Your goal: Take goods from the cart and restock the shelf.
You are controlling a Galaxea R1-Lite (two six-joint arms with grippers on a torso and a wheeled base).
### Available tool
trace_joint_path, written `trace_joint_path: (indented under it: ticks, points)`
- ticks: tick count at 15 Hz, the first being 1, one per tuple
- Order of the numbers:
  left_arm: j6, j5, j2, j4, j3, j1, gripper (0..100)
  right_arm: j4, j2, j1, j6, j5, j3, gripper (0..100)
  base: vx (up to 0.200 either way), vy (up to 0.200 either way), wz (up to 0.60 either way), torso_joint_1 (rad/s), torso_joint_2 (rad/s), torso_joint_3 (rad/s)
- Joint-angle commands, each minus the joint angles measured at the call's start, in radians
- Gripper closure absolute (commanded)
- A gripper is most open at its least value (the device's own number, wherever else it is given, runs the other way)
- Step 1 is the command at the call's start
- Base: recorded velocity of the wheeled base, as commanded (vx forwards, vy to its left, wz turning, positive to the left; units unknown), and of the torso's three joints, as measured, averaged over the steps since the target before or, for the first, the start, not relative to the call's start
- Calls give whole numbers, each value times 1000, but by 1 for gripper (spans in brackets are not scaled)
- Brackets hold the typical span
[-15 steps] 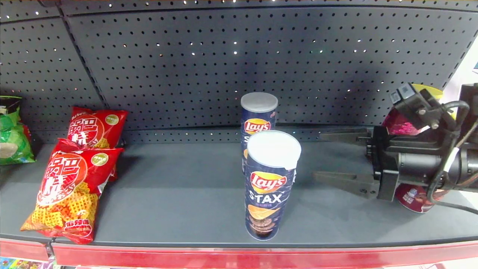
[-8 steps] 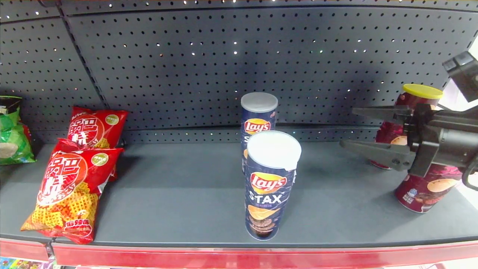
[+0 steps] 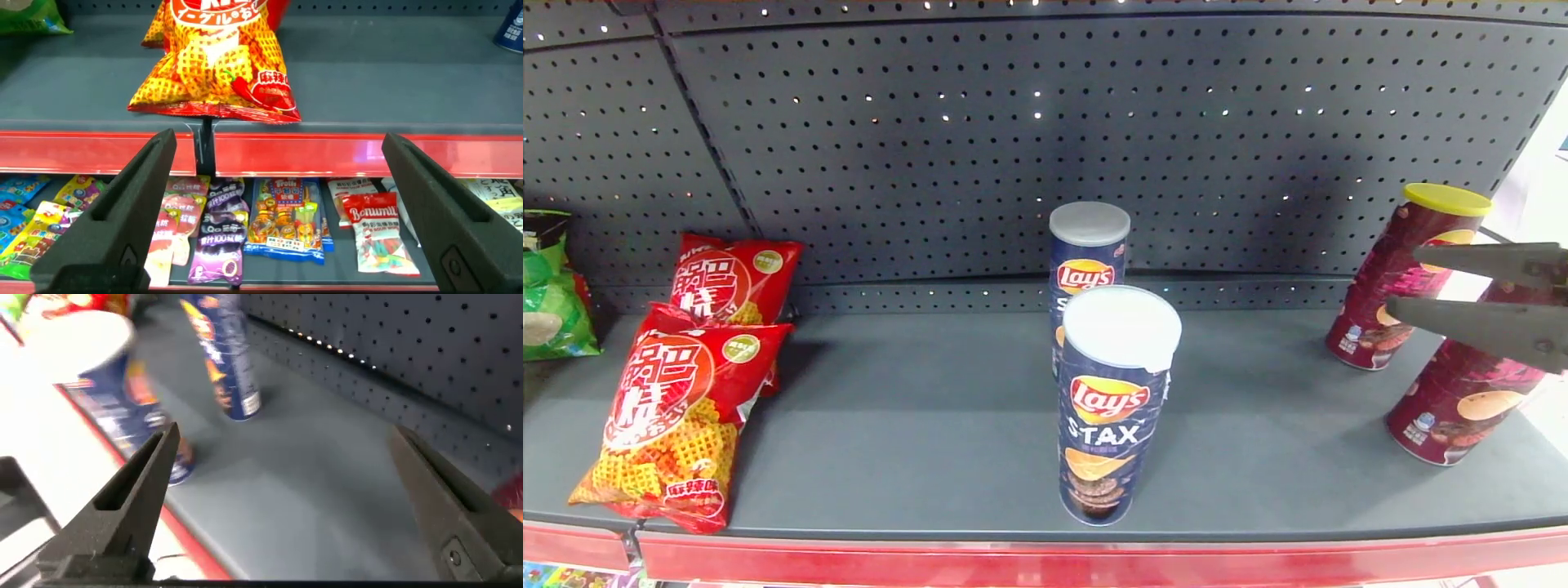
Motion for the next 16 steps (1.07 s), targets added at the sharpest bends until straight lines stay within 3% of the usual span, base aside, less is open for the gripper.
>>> trace_joint_path:
  ticks: [1,3,7,8,10,13,16]
  points:
    - [-1,1,1,0,0,0,0,58,-146,4,23,1,-15,0,0,0,0,0,0,0]
    - [-1,1,1,0,0,-1,0,65,-214,4,40,3,-5,0,0,0,0,0,0,0]
    - [-1,1,1,0,0,0,0,68,-462,-7,132,-8,192,0,0,0,0,0,0,0]
    - [-1,1,1,0,0,0,0,68,-576,-33,149,-129,307,0,0,0,0,0,0,0]
    - [-1,1,1,0,0,0,0,105,-691,-34,165,-275,397,0,0,0,0,0,0,0]
    - [-1,1,1,0,0,0,0,277,-881,-108,204,-307,494,0,0,0,0,0,0,0]
    - [-1,1,1,0,0,0,0,272,-989,-159,234,-309,612,0,0,0,0,0,0,0]
